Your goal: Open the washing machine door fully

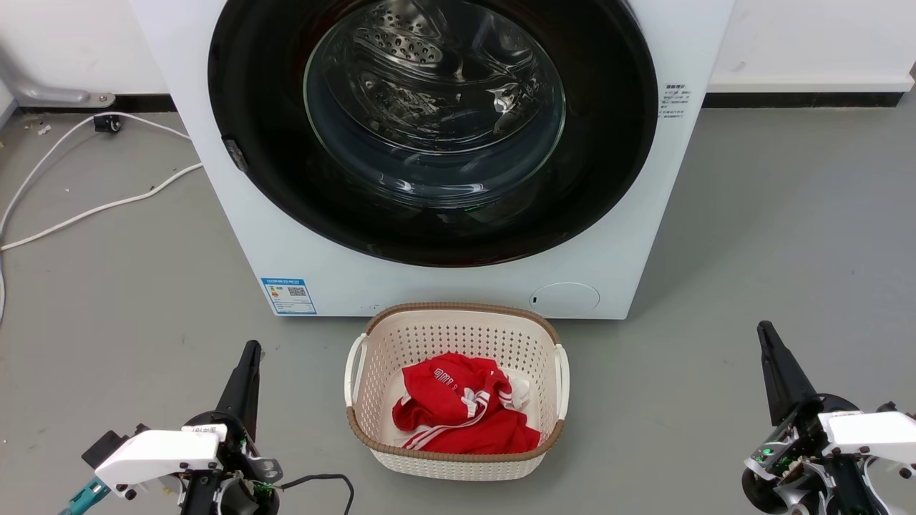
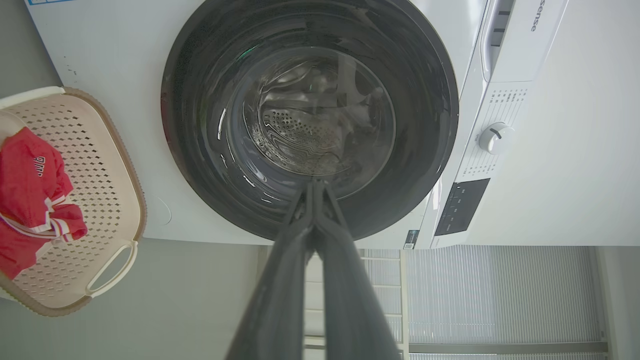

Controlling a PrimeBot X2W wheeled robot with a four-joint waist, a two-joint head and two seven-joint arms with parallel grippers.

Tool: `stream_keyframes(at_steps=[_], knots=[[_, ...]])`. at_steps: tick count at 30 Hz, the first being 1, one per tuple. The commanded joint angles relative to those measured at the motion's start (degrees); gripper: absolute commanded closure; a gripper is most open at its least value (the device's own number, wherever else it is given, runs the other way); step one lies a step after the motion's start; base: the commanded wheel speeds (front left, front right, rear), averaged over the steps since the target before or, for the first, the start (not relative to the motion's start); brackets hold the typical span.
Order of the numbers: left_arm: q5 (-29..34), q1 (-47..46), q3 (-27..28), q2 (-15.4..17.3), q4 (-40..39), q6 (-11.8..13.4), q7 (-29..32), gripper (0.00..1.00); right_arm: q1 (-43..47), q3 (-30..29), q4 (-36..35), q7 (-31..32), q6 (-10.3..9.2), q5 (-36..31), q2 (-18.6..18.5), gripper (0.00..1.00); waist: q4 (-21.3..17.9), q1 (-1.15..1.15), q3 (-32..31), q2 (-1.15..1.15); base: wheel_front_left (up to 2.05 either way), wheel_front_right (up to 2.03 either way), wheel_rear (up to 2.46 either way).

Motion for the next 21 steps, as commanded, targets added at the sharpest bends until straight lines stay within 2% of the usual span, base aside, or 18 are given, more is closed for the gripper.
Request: stream_keyframes(at_steps=[1, 11, 12, 21], knots=[[0.2, -0.5, 0.1, 0.0, 0.1, -0.2, 0.0, 1.00, -0.8, -0.1, 0.1, 0.4, 0.01, -0.5, 0.2, 1.00, 0.0, 0.00, 0.0, 0.00, 0.00, 0.00, 0.00], [0.3, -0.5, 0.2, -0.1, 0.1, -0.2, 0.2, 1.00, -0.8, -0.3, 0.1, 0.5, 0.02, -0.5, 0.3, 1.00, 0.0, 0.00, 0.0, 0.00, 0.00, 0.00, 0.00], [0.1, 0.0, 0.1, -0.1, 0.0, 0.0, 0.1, 0.00, 0.0, -0.2, 0.0, 0.4, 0.00, -0.3, 0.2, 0.00, 0.0, 0.00, 0.0, 0.00, 0.00, 0.00, 0.00], [0.7, 0.7, -0.8, -0.3, -0.2, 0.0, -1.7, 0.00, 1.0, 1.3, -0.6, -1.4, 0.00, -1.3, 0.4, 0.00, 0.1, 0.00, 0.0, 0.00, 0.00, 0.00, 0.00]])
